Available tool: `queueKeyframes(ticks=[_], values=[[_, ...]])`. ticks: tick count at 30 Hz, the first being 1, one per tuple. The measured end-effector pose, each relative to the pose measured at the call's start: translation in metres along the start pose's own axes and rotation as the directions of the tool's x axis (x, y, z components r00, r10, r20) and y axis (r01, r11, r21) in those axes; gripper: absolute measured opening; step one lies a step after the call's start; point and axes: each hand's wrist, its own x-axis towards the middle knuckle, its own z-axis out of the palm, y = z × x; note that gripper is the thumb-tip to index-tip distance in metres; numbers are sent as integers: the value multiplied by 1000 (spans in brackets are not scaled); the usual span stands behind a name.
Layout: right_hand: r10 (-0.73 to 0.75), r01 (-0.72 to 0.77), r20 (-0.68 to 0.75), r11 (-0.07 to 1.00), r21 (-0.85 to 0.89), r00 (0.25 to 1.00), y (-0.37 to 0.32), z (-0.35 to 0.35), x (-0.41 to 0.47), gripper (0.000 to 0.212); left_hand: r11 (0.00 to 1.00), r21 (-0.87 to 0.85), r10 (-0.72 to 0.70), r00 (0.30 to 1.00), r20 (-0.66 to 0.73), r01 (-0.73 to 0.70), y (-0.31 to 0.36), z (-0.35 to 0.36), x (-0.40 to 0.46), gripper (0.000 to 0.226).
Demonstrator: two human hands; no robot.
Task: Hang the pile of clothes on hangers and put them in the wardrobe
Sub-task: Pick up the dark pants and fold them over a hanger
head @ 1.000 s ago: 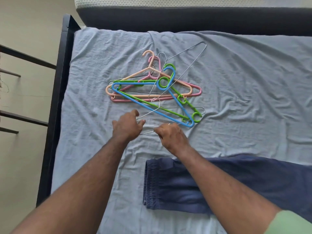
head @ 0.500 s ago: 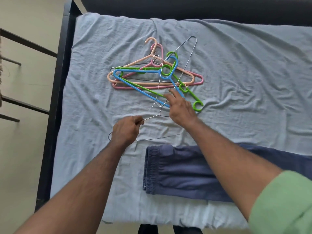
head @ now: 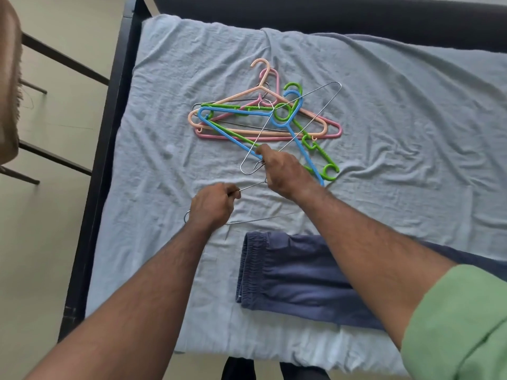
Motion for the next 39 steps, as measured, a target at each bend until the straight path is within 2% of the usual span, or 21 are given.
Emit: queueKeyframes(ticks=[3, 5, 6, 8, 10, 11, 15, 20, 24, 26, 28, 30, 32, 34, 36, 39], values=[[23, -26, -59, 998, -58, 998, -4, -3, 4, 37, 999, 1, -36, 999, 14, 36, 2, 0, -1, 19], [62, -63, -55, 998, -14, 997, -10, -4, 10, 31, 999, 8, -43, 999, 20, 43, 0, 1, -2, 19], [75, -74, -35, 996, 43, 997, -12, -7, 13, 38, 999, 2, -44, 999, 24, 44, 0, 1, -3, 19], [69, -77, 59, 989, 128, 996, -14, -11, 15, 63, 999, -14, -45, 998, 47, 46, -1, 4, -5, 19], [82, -96, 111, 988, 124, 990, -15, -18, 11, 81, 998, -46, -44, 997, 71, 48, -4, 7, -7, 19], [116, -126, 85, 985, 117, 990, -15, -20, 6, 83, 997, -59, -44, 996, 79, 49, -7, 8, -8, 19], [276, -265, -58, 953, 149, 959, -8, -14, -21, 66, 996, -88, -19, 997, 70, 25, -20, 9, -15, 21], [302, -283, -344, 953, 106, 889, -4, 10, -76, 47, 971, -238, 39, 999, 15, -34, -41, 11, -30, 27], [356, -349, -317, 934, 80, 879, -22, 36, -114, 38, 884, -466, -43, 999, -10, 33, -63, 17, -63, 21], [402, -379, -277, 916, 134, 873, -40, 47, -130, 26, 823, -558, -112, 994, 17, 103, -77, 21, -83, 21], [484, -441, -164, 864, 243, 859, -62, 56, -144, 15, 768, -617, -168, 983, 67, 173, -90, 28, -103, 20], [581, -554, 0, 776, 301, 814, -83, 66, -157, 28, 737, -632, -197, 971, 136, 239, -101, 35, -121, 22], [642, -645, 110, 715, 271, 759, -101, 80, -169, 46, 708, -644, -200, 957, 213, 291, -110, 42, -137, 39], [688, -713, 188, 671, 204, 701, -117, 97, -177, 68, 677, -657, -211, 943, 258, 331, -116, 49, -148, 42], [735, -759, 188, 633, 154, 651, -129, 112, -181, 85, 632, -687, -225, 933, 280, 359, -121, 54, -153, 36], [779, -789, 128, 606, 97, 614, -141, 127, -180, 96, 513, -768, -229, 923, 308, 383, -124, 51, -152, 27]])
